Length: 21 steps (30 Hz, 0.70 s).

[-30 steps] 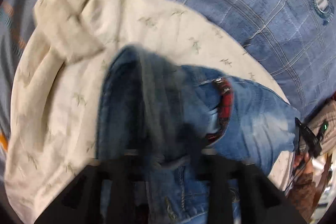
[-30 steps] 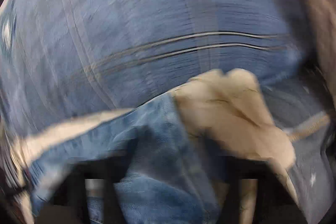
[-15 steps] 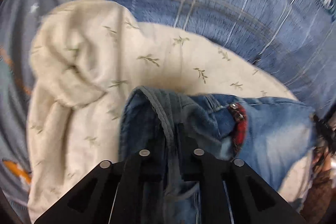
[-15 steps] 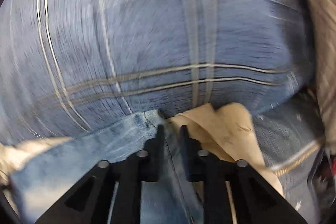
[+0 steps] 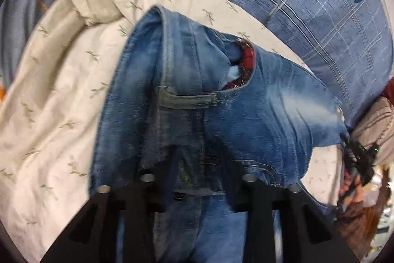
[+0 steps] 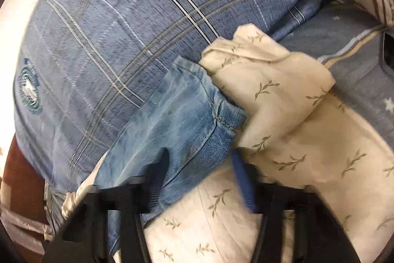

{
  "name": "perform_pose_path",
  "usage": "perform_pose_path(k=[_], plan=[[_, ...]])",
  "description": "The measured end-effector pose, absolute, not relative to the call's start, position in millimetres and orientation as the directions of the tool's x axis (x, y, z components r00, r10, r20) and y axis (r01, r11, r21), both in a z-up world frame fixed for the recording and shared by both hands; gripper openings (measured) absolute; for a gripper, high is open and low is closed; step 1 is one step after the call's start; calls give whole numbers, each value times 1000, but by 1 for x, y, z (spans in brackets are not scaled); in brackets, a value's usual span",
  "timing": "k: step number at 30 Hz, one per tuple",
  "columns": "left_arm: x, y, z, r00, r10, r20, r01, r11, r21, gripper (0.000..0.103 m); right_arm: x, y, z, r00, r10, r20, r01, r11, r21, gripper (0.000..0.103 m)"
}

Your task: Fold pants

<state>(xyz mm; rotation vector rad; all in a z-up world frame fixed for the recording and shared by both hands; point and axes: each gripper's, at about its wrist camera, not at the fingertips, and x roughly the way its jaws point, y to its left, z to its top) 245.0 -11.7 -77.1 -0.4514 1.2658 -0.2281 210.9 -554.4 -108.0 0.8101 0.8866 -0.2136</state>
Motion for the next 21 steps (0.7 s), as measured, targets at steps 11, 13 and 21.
perform_pose_path(k=[11,13,21], plan=[[236,25,-74,287,-445,-848,-144,855,-497,11,187,-555,-108,613,74,-786,509,724,465,19],[232,45,-55,342,-430,-836,-135,858,-496,15,180,-566,-93,637,68,-768,508,712,485,23],[287,52,-40,353,-459,-815,-224,804,-550,51,222,-595,-43,659,24,-752,480,757,444,71]])
